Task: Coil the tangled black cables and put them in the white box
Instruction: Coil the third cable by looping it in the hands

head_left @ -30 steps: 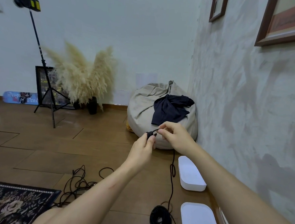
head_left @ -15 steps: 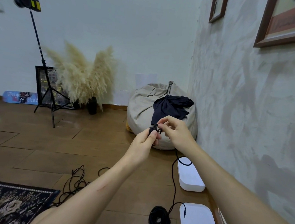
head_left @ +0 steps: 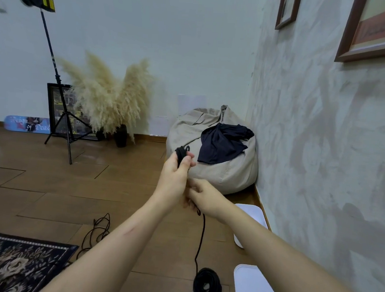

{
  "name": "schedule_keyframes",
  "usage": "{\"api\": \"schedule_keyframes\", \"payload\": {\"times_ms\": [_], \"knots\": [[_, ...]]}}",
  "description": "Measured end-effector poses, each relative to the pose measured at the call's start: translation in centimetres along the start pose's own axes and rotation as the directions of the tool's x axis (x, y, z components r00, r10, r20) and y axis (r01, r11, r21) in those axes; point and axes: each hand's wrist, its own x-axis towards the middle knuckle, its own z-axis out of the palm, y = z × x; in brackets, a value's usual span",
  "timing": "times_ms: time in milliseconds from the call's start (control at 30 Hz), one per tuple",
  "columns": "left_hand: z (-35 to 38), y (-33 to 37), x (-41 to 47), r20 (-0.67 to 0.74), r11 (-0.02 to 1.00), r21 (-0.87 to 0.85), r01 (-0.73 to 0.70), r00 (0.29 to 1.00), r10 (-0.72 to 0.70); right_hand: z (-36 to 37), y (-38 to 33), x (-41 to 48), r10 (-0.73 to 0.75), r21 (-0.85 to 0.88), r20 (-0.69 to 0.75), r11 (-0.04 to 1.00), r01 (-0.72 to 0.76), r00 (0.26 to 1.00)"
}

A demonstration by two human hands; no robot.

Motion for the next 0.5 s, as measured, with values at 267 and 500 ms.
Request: {"api": "schedule_keyframes", "payload": {"times_ms": [267,500], "knots": [[-0.5,-3.6,0.5,0.115,0.832,0.536,-0.139,0.989,0.091,-2.8,-1.8,-0.6,0.118,-0.249,0.163,0.966,-0.075,0.98],[-0.8,-4.3,0.2,0.365,0.874,0.485,0.007,0.907,-0.21,-6.4,-0.2,-0.5,-0.007,-0.38,0.022,0.925,0.015,1.0]]}}
